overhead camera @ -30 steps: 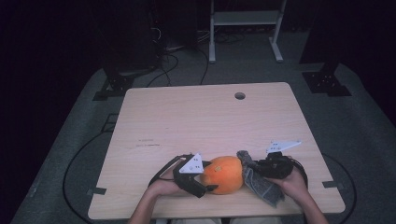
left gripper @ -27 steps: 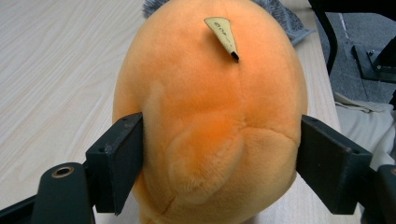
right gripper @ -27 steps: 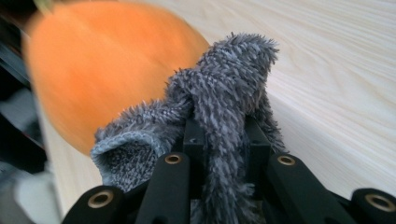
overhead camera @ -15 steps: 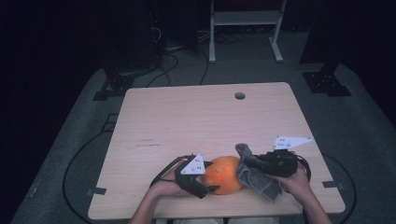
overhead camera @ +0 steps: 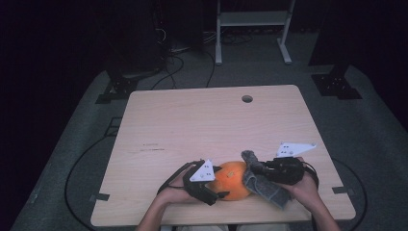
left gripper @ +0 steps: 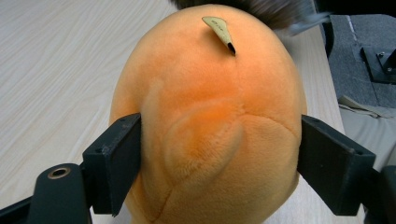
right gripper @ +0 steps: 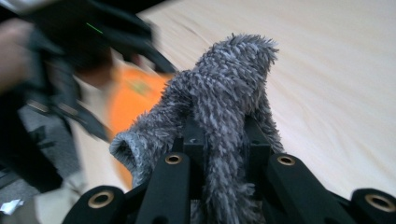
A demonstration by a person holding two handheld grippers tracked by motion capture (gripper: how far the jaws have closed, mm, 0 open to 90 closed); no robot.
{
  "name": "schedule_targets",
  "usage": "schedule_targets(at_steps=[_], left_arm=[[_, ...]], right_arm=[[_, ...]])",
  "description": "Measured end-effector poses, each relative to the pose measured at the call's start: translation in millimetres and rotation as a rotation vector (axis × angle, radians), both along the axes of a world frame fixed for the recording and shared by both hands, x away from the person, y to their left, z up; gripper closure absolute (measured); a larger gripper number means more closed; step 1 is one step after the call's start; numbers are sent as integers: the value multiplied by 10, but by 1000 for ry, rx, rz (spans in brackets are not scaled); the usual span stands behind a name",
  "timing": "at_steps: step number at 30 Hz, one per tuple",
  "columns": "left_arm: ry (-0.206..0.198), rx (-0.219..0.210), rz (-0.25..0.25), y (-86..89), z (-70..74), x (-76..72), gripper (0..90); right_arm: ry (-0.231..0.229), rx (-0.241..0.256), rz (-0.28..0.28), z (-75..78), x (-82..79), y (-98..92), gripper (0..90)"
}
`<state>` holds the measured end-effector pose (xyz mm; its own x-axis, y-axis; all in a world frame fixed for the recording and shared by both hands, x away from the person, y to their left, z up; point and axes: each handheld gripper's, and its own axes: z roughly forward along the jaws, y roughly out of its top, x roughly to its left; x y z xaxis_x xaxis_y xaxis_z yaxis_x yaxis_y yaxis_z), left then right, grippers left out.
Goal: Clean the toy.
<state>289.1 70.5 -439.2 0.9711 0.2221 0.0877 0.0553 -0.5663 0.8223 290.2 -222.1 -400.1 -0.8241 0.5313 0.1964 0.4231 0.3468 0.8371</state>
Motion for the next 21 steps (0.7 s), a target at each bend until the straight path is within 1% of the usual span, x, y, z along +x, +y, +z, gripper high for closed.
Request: schedule_targets(at_steps=[1, 2, 3, 5, 6, 7, 9, 11, 13, 15, 16, 17, 18, 19, 21], left_arm=[[-4, -1, 0, -15, 1, -9, 192], [-13, 6, -3, -35, 2, -22, 192], [-16, 8, -5, -43, 2, -29, 190], [-22, 12, -6, -46, 3, -39, 187], [-24, 13, -5, -47, 3, -43, 185], [-23, 12, -5, -51, 0, -47, 183], [-20, -1, -10, -57, -2, -44, 183], [-16, -4, -7, -65, 3, -38, 183], [-17, -7, -6, -67, 2, -38, 183], [-16, -9, -1, -67, 2, -39, 183], [-16, -8, 1, -68, 2, -42, 183], [-22, -1, -4, -69, 5, -43, 184], [-29, -1, -8, -78, 3, -49, 183], [-29, -2, -10, -87, 3, -52, 184], [-33, 3, -14, -106, 7, -61, 181]], right_arm=[[-20, 10, 22, 61, -34, 59, 759], [-37, 9, 41, 111, -69, 126, 758], [-61, -21, 65, 156, -114, 243, 757], [-69, -58, 77, 132, -121, 319, 756], [-74, -80, 77, 100, -113, 342, 756], [-68, -93, 75, 52, -95, 347, 756], [-32, -48, 74, -13, -60, 279, 757], [-25, -55, 52, -42, -37, 186, 757], [-7, -64, 22, -89, -3, 85, 757], [14, -58, -7, -117, 33, -9, 759], [14, -49, -17, -99, 32, -27, 759], [9, -40, -16, -74, 27, -29, 759], [1, -20, -9, -31, 8, -11, 759], [-18, -5, 14, 26, -22, 39, 759], [-44, 1, 56, 93, -71, 150, 757]])
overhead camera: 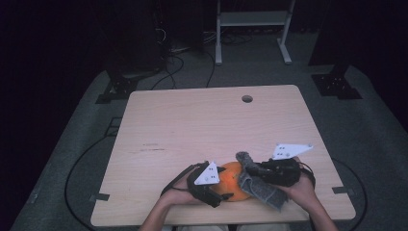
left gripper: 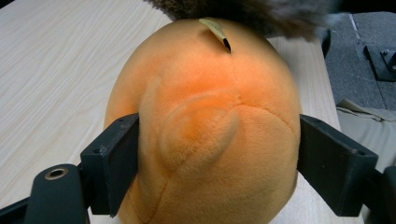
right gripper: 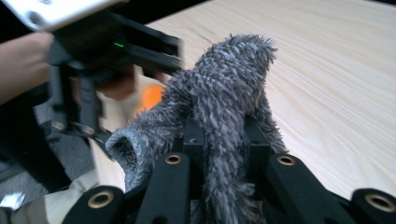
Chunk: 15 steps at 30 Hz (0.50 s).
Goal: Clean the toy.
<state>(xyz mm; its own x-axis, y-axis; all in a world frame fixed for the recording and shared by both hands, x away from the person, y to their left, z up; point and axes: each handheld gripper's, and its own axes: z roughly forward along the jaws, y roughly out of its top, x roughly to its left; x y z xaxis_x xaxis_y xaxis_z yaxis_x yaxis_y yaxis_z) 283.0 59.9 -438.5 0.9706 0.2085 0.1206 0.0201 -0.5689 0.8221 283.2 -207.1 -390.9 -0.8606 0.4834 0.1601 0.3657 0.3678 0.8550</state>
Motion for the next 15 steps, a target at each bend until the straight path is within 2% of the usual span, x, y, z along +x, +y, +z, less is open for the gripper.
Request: schedule_targets(at_steps=[2, 4, 7, 8, 10, 13, 15], left_arm=[[5, 4, -6, 5, 3, 1, 166], [25, 3, -12, 26, 28, 18, 121], [62, -47, -4, 75, 68, 54, 100], [67, -47, 1, 78, 66, 68, 95], [70, -44, -4, 69, 48, 76, 93], [49, -42, -8, 50, 22, 59, 101], [41, -49, -10, 46, 13, 51, 135]], right_arm=[[-14, -45, 18, -5, -15, 101, 757], [-6, -63, 29, -79, -3, 144, 758], [11, -46, 41, -117, -3, 109, 758], [14, -46, 40, -118, -7, 92, 758], [17, -44, 46, -132, 1, 55, 759], [40, -35, 51, -167, 43, -22, 759], [46, -37, 45, -184, 58, -64, 759]])
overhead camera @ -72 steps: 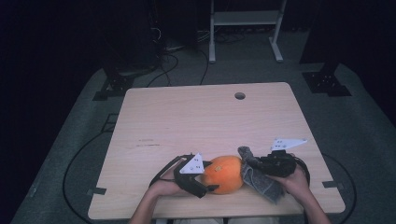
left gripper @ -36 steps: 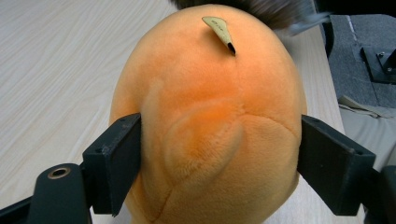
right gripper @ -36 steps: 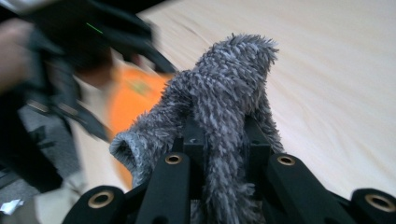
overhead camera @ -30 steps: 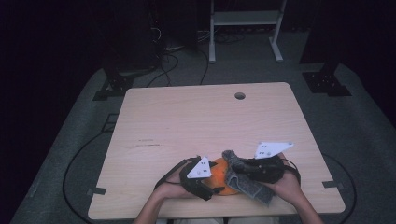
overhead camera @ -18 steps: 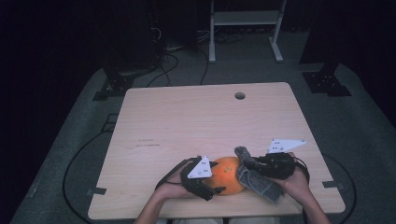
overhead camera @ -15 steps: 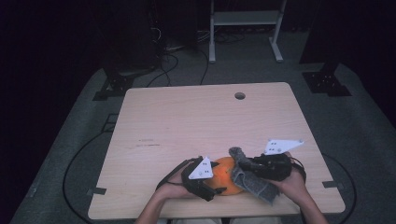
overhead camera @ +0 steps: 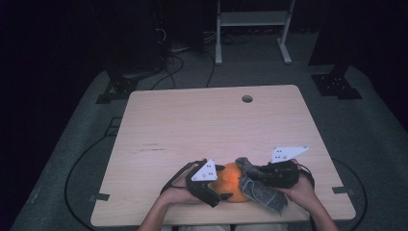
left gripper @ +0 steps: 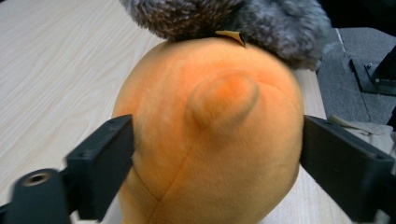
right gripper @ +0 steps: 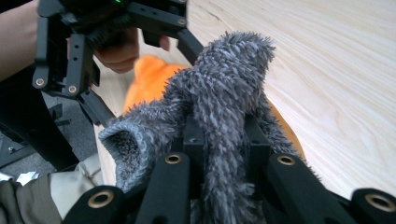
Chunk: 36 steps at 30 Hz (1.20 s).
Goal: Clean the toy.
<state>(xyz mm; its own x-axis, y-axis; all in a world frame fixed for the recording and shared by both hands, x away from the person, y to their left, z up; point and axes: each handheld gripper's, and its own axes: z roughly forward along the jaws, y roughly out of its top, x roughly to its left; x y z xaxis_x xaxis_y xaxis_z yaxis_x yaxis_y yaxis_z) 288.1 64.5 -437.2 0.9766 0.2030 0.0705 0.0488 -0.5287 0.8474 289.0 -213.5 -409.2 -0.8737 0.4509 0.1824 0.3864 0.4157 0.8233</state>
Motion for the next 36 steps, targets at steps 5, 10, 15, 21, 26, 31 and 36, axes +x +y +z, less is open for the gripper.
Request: schedule_targets(at_steps=[5, 10, 15, 21, 26, 31, 36], left_arm=[[-26, -20, 25, -75, 22, -37, 250], [-39, -22, 40, -152, 46, -71, 303], [-54, -4, 18, -147, 82, -83, 203], [-27, -30, 9, -158, 8, -43, 155], [-19, -43, 7, -127, -1, -31, 217], [-28, -50, 20, -127, 3, -36, 250], [-7, -63, 52, -111, 0, 3, 208]], right_arm=[[25, -12, -59, -20, 39, -151, 759], [-21, 52, -19, 216, -55, -114, 759], [-66, -39, 34, 226, -111, 160, 758], [-32, -14, 43, 135, -79, 112, 758], [15, 12, -8, 32, 30, -97, 759], [89, 8, -106, -159, 149, -360, 759], [83, 33, -131, -98, 133, -441, 760]])
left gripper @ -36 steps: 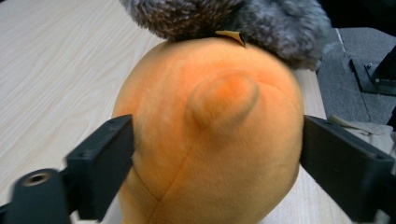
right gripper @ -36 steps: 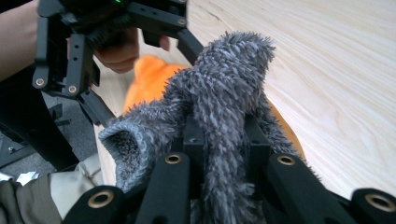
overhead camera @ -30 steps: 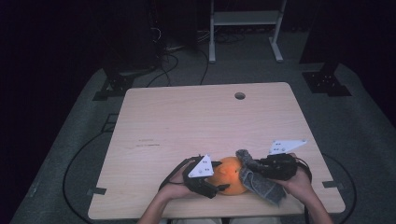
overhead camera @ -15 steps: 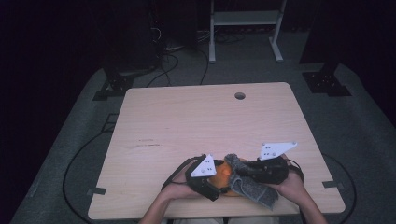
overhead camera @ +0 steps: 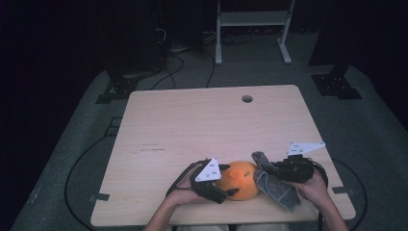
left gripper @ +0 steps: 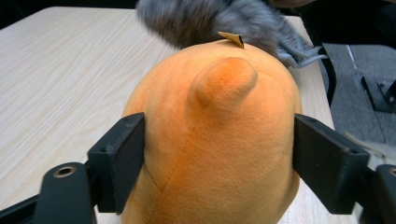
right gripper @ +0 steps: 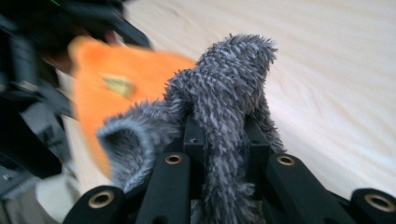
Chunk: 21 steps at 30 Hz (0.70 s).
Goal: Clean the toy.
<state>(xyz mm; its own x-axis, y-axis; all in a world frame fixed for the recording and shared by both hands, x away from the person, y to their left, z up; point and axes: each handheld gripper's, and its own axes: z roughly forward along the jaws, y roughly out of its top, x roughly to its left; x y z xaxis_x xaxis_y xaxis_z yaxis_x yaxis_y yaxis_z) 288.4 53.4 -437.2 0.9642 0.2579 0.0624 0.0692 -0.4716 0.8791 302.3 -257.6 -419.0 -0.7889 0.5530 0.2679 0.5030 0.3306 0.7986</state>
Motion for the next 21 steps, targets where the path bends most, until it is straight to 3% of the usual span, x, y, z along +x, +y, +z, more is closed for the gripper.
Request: schedule_targets(at_steps=[3, 6, 9, 13, 16, 19, 21], left_arm=[[5, -11, -4, 3, -19, 5, 186], [6, 1, -7, 12, -26, 14, 171], [12, 10, -17, 34, 6, 18, 147], [12, -10, -56, 65, 9, 38, 124], [38, -30, -50, 102, 13, 72, 112], [54, 2, -49, 91, -14, 93, 98], [32, 26, -41, 52, -41, 72, 90]], right_arm=[[-38, 42, 59, 135, -60, 104, 759], [-54, 11, 100, 129, -78, 253, 756], [-32, 32, 97, 51, -49, 250, 757], [-19, 39, 91, 4, -52, 208, 758], [-21, 40, 91, -3, -43, 199, 758], [-23, 39, 88, -8, -42, 194, 758], [-23, 38, 85, -16, -39, 186, 758]])
